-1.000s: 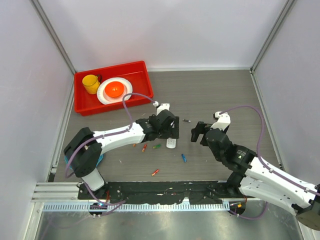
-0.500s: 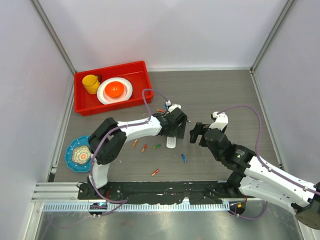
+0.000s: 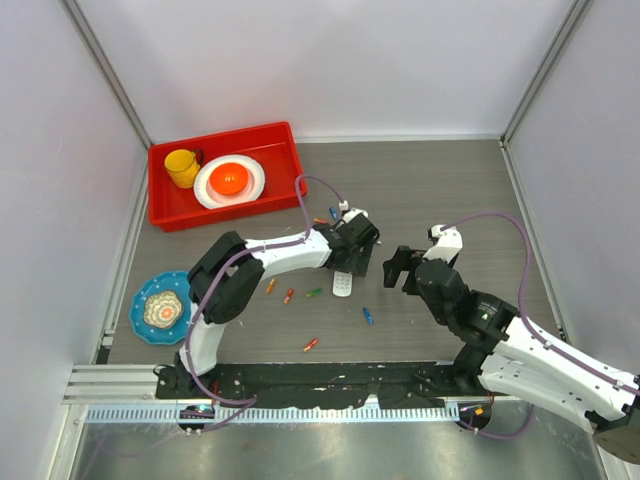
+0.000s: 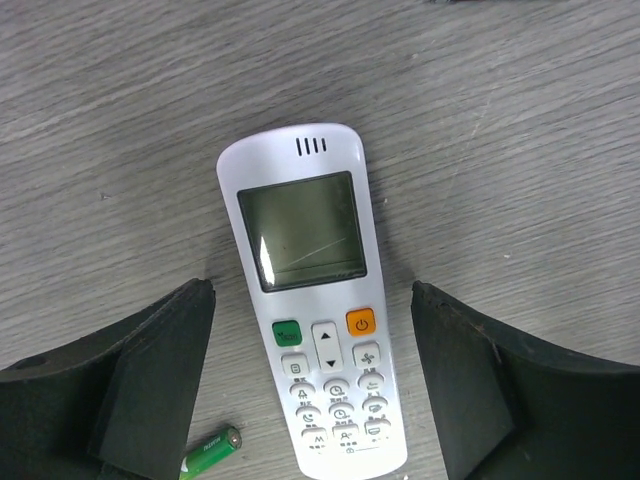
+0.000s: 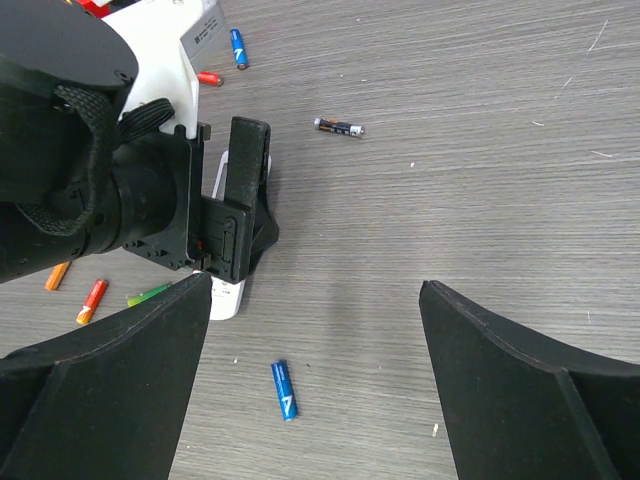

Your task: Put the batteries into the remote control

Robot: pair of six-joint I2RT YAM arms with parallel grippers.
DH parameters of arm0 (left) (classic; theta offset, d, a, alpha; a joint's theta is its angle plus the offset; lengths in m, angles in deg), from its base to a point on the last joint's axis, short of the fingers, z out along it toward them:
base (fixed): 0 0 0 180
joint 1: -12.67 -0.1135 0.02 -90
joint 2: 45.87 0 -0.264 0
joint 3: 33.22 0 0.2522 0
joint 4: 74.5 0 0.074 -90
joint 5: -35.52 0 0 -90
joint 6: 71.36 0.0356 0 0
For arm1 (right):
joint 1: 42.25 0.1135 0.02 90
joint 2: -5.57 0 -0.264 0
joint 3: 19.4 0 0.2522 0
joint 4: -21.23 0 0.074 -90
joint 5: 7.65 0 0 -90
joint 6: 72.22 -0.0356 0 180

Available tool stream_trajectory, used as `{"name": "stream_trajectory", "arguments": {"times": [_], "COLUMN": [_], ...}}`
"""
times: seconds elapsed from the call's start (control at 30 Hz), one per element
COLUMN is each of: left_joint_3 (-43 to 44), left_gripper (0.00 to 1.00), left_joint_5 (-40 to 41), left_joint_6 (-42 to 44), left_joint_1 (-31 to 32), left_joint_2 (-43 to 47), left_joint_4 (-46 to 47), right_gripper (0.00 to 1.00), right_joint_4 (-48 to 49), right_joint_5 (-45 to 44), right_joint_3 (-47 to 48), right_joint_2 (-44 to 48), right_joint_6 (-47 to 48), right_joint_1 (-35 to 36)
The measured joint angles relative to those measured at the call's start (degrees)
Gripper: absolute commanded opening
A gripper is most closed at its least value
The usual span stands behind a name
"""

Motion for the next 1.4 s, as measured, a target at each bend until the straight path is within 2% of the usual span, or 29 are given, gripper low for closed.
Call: {"name": "stream_trajectory", "arguments": {"times": [0.13, 0.43, 0.6, 0.73, 0.9, 1.03, 1.17, 1.2, 1.23, 1.27, 1.4], "left_joint_3": [0.2, 0.2, 0.2, -0.2, -0.9, -1.3, -2.6, -3.4, -4.5, -6.0, -16.7], "left_gripper": [0.75, 0.76, 0.72, 0.57, 0.49, 0.33, 0.23, 0.2, 0.05, 0.0, 0.0], "left_joint_5": [0.0, -0.3, -0.5, -0.4, 0.3, 0.5, 0.1, -0.6, -1.6, -2.8, -12.9], "left_joint_6": [0.2, -0.1, -0.3, -0.2, -0.4, -0.4, -0.4, -0.4, -0.4, -0.5, -3.7], "left_joint_1": [0.0, -1.0, -1.8, -2.1, -2.1, -2.1, -2.1, -2.3, -2.6, -3.0, -8.7], "left_joint_2": [-1.0, -1.1, -1.1, -1.1, -1.0, -0.7, 0.5, 1.4, 2.6, 4.5, 18.3], "left_joint_4": [0.1, 1.0, 1.7, 2.3, 3.3, 3.9, 4.8, 4.7, 4.9, 5.2, 11.1], "right_gripper": [0.9, 0.9, 0.9, 0.9, 0.89, 0.89, 0.89, 0.89, 0.89, 0.89, 0.87], "right_joint_4": [-0.2, -0.2, -0.2, -0.3, -0.6, -0.7, -1.1, -1.6, -2.0, -3.0, -3.3], "right_joint_5": [0.0, 0.0, 0.0, 0.0, 0.0, 0.0, -0.1, -0.4, -0.7, -1.3, 0.5], "right_joint_3": [0.0, 0.0, 0.0, 0.0, 0.0, 0.0, 0.3, 0.9, 1.6, 3.0, 7.8], "right_joint_2": [0.0, 0.0, -0.1, -0.4, -0.4, -0.8, -1.0, -1.2, -1.6, -2.3, -4.7], "right_joint_6": [0.0, -0.2, -0.2, -0.2, -0.3, -0.4, -0.1, 0.1, 0.2, 0.3, 0.8], "right_joint_1": [0.0, 0.0, 0.0, 0.0, 0.0, 0.0, 0.0, 0.0, 0.0, 0.0, -1.7]}}
